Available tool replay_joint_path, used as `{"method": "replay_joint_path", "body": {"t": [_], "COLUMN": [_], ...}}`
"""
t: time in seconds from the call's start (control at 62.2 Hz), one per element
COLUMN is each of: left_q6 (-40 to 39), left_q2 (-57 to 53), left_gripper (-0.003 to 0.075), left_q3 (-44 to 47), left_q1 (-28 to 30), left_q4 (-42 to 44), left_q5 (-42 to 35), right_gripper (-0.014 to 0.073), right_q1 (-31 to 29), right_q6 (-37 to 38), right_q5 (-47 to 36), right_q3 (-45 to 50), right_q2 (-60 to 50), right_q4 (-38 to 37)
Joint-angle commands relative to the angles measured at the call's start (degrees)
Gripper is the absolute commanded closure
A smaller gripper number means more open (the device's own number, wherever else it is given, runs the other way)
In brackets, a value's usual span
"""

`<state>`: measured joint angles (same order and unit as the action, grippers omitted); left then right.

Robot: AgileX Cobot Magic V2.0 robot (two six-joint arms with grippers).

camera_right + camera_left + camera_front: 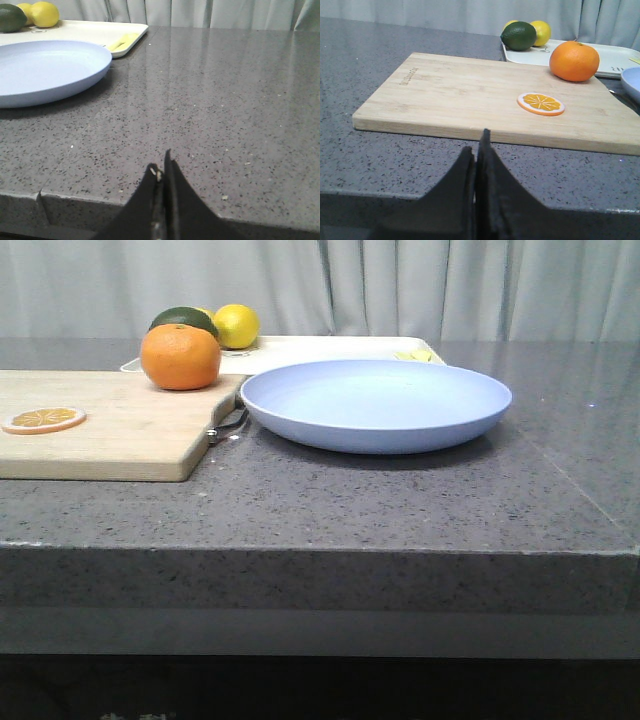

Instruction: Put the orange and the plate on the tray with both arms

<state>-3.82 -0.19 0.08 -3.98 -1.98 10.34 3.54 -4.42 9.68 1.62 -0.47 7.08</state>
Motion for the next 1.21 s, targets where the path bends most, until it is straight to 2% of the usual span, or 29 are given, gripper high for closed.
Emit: {"method": "replay_joint_path", "body": {"t": [0.0, 0.257, 0.354, 0.53, 0.707, 0.82, 0.916, 0.997, 1.19], "left_q6": [-0.35, -0.35, -0.35, -0.35, -0.35, -0.35, -0.09, -0.09, -0.09], "left_q2": [-1.16, -1.16, -1.16, -1.16, -0.51, 2.74, 8.96, 15.73, 30.63], "left_gripper": [0.0738, 0.0738, 0.0738, 0.0738, 0.0738, 0.0738, 0.0738, 0.0738, 0.0738], "left_q3": [0.29, 0.29, 0.29, -0.38, -5.84, -11.85, -17.46, -22.02, -29.86], "left_q1": [0.14, 0.14, 0.14, 0.14, 0.14, 0.14, 0.14, 0.03, -0.07], "left_q4": [-0.41, -2.37, -2.37, -2.37, -2.13, -2.13, -1.69, 2.56, 4.67], "left_q5": [-4.74, -7.18, -10.74, -18.85, -15.54, -11.95, -8.70, -6.74, -6.45], "right_gripper": [0.0654, 0.0654, 0.0654, 0.0654, 0.0654, 0.0654, 0.0654, 0.0654, 0.0654], "right_q1": [0.01, 0.01, 0.01, 0.01, 0.01, 0.01, 0.01, 0.01, 0.01], "right_q6": [-0.59, -0.59, -0.59, -0.54, -0.54, -0.54, -0.54, -0.54, -0.54], "right_q5": [-4.90, -8.79, -10.85, -7.12, -1.71, 0.84, 1.05, 1.41, 1.69], "right_q3": [-0.24, -0.30, -0.98, -5.96, -12.91, -17.60, -22.48, -26.71, -34.37], "right_q2": [-1.00, -1.00, -1.00, -1.00, -0.30, 3.87, 9.92, 16.06, 30.05], "right_q4": [0.18, 0.43, 0.47, 0.47, 0.47, 0.62, 0.62, 0.62, 0.56]}}
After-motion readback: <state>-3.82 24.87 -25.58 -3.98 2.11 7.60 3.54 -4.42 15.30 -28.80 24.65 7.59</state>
